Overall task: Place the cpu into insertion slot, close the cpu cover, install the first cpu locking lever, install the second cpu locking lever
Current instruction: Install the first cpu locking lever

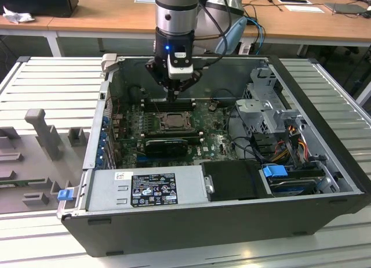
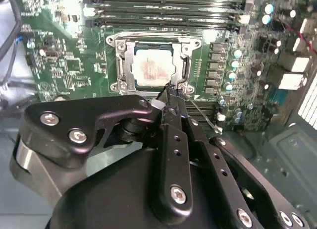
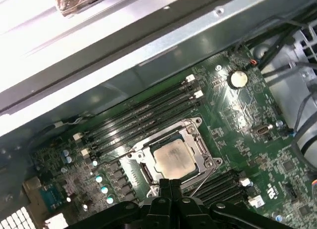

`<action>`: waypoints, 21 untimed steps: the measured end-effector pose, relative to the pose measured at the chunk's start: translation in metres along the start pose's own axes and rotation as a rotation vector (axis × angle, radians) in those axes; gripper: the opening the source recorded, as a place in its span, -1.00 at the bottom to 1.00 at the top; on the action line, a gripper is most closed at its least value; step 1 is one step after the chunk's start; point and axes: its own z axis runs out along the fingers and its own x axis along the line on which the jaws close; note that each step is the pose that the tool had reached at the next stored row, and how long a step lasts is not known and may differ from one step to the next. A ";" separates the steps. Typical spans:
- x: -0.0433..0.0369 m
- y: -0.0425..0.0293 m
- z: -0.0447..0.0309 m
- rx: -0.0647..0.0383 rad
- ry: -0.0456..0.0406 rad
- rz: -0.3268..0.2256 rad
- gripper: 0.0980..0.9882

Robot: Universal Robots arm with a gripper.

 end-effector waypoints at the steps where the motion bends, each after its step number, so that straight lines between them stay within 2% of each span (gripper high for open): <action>1: 0.0000 0.0000 0.0000 -0.002 -0.0044 -0.013 -0.98; 4: 0.0000 0.0000 0.0001 -0.016 -0.0349 -0.035 -0.98; 6: 0.0000 0.0000 0.0002 -0.028 -0.0618 -0.060 -0.98; 8: 0.0000 0.0000 0.0005 -0.032 -0.0625 -0.141 -0.98; 14: 0.0003 -0.0001 0.0007 -0.035 -0.0589 -0.257 -0.98; 21: 0.0010 -0.0004 0.0006 -0.036 -0.0582 -0.274 -0.98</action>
